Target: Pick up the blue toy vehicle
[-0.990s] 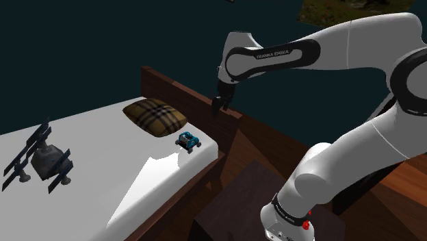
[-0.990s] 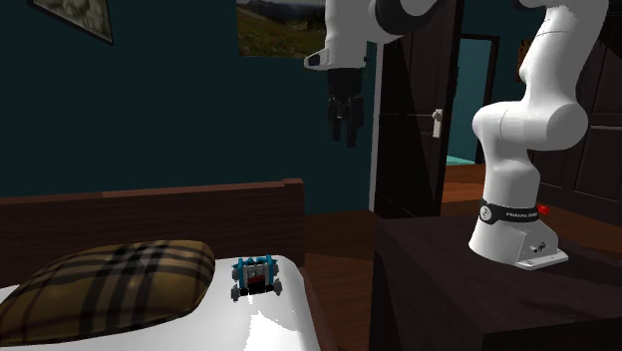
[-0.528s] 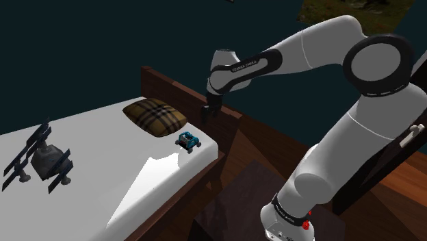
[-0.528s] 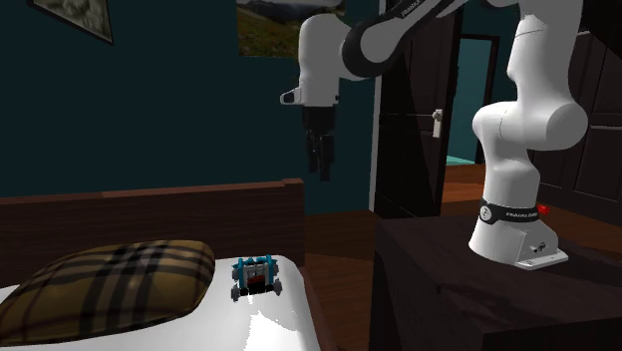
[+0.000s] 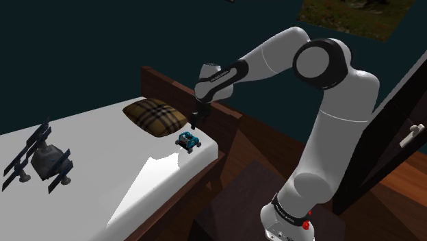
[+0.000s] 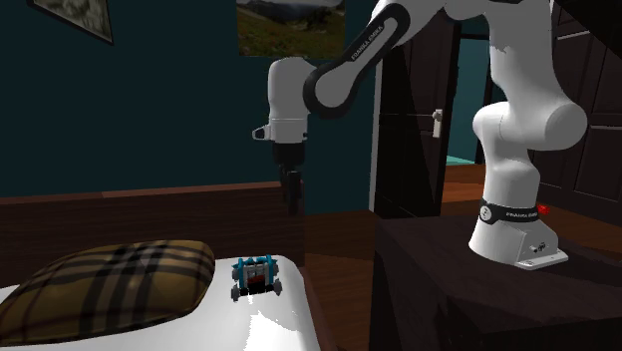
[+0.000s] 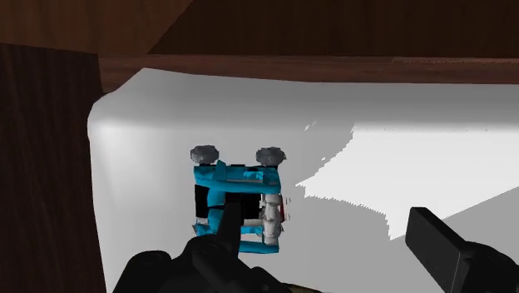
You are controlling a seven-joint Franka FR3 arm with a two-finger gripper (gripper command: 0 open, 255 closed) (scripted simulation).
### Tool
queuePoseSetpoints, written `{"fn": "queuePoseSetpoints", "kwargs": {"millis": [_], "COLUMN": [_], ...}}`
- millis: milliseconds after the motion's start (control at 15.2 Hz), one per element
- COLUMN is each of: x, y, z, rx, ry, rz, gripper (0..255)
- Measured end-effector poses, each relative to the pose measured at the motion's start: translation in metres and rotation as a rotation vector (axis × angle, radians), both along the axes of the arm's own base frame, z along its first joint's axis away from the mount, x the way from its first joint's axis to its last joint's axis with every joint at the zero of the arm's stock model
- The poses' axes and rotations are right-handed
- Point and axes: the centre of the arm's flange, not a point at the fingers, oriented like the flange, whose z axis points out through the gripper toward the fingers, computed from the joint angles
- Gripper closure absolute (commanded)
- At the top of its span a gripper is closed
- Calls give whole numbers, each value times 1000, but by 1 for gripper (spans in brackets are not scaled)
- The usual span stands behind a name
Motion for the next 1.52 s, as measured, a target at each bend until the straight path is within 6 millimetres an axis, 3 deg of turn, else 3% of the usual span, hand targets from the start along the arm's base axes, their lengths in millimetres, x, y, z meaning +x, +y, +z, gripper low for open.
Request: {"fn": "queuePoseSetpoints", "kwargs": {"millis": [726, 1254, 1320, 1518], "x": [80, 89, 89, 89], "y": [-19, -18, -18, -17], "z": [-114, -156, -158, -159], "rx": [35, 38, 38, 38], "ry": [-2, -2, -3, -4], "rz": [-28, -29, -29, -29], "gripper": [0, 0, 255, 255]}}
